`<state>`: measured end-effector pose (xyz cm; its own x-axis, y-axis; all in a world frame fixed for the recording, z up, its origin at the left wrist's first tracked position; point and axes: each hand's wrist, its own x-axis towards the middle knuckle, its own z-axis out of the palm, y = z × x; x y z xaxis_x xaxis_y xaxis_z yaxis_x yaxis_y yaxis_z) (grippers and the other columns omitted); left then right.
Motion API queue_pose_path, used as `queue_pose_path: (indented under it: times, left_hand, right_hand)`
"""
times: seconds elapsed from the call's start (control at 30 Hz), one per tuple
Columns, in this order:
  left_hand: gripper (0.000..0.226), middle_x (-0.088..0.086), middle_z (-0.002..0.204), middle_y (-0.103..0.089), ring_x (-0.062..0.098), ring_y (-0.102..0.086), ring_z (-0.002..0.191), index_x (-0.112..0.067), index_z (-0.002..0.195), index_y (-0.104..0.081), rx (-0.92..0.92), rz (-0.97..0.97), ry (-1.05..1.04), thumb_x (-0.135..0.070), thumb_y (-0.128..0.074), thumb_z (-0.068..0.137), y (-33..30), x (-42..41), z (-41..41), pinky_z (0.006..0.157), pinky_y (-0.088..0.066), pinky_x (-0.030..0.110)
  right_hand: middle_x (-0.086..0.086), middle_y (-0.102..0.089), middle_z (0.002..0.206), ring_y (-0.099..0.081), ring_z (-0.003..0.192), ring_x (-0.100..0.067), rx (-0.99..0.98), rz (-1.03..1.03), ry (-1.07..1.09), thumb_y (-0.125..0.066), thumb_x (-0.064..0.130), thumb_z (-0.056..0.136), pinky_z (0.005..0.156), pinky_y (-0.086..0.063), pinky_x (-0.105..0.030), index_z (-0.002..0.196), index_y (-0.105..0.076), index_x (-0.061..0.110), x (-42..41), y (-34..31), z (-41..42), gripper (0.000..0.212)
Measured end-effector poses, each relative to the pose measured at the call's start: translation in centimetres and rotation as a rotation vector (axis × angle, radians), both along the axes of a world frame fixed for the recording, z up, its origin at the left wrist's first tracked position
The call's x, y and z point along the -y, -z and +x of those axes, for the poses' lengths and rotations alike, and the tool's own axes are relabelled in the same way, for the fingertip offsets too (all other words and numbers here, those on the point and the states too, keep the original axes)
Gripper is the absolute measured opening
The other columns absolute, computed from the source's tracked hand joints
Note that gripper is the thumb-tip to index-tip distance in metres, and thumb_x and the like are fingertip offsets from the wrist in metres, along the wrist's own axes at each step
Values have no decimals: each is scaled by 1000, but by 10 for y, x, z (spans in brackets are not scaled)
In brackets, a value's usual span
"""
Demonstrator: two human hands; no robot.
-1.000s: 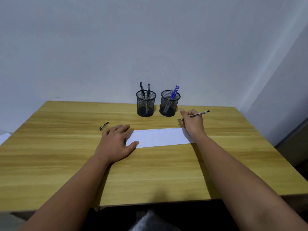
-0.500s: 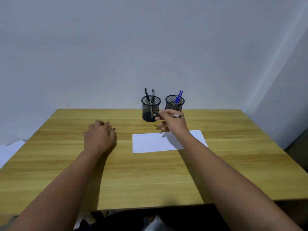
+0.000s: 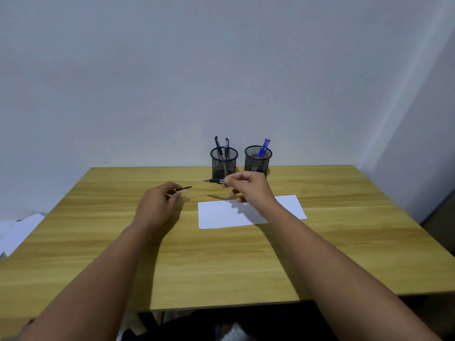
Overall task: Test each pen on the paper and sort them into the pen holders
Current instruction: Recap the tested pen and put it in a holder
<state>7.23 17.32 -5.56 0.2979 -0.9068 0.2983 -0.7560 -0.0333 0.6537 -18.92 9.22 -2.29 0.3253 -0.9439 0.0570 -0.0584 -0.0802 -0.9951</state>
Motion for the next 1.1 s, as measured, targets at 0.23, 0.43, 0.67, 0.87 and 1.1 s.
queue_pose_path:
  times: [0.23, 0.43, 0.67, 0.87, 1.1]
  left_hand:
    - [12, -6, 91, -72, 14, -68, 83, -23, 106, -73, -92, -64, 108, -20, -68, 96, -21, 0, -25, 72, -50, 25]
    - [14, -7, 93, -71, 8, -68, 84, -23, 108, -74, -106, -68, 156, -21, -69, 95, -32, 0, -39, 70, -47, 19]
    - [15, -6, 87, -72, 8, -66, 81, -20, 109, -75, -122, -80, 162, -19, -68, 95, -38, -1, -44, 68, -46, 19]
    - [13, -2, 86, -74, 6, -67, 76, -15, 105, -76, -196, -36, 250, -17, -66, 97, -45, 1, -58, 71, -48, 16]
    - [21, 6, 72, -63, 18, -58, 71, 6, 100, -71, -355, 7, 353, -11, -59, 101, -65, 18, -74, 84, -57, 45]
  right_hand:
    - [-13, -83, 95, -64, 62, -8, -78, -99, -19, -80, 12, 96, 51, -50, -21, 100, -83, 4, -11, -9, -10, 9]
    - [-16, -82, 95, -63, 59, -8, -85, -113, -12, -79, 11, 96, 50, -50, -21, 98, -82, 3, -16, -15, -16, 9]
    - [-17, -82, 94, -63, 61, -9, -60, -92, 19, -78, 9, 96, 50, -50, -21, 98, -81, -1, -18, -15, -27, 10]
    - [-8, -83, 92, -66, 68, -9, -56, -32, -48, -79, 14, 97, 55, -53, -21, 96, -82, 11, -19, -11, -30, 4]
    - [-8, -78, 80, -62, 61, -6, 162, 166, -82, -76, 4, 96, 57, -55, -18, 99, -79, 2, -11, -17, -32, 4]
